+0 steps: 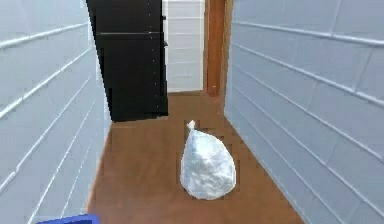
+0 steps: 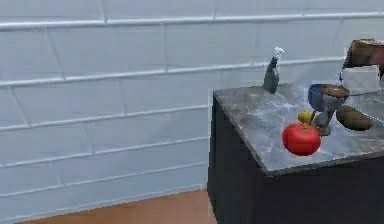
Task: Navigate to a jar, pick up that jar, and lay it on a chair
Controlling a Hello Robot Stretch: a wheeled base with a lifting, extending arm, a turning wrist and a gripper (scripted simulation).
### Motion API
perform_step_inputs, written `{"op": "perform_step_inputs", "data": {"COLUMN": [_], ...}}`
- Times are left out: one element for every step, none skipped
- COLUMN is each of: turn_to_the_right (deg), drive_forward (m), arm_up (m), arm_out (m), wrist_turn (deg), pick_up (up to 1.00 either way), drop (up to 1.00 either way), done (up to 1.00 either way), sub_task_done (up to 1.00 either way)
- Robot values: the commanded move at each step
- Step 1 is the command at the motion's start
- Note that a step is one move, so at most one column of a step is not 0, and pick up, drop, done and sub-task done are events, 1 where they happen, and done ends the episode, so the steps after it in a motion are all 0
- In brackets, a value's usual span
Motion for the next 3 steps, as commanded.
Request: {"op": "perform_step_inputs", "data": {"turn_to_the_right": [0.0,-45.0,0.0], "drive_forward": [0.80,0.00,0.50], "arm_up": [0.00,0.00,0.00], "arm_out": [0.00,0.00,0.00], "wrist_turn": [0.0,0.0,0.0], "pick_up": [0.00,0.00,0.00], "drop": [0.00,0.00,0.00], "done": [0.00,0.00,0.00], "sub_task_done": [0.00,0.00,0.00]}}
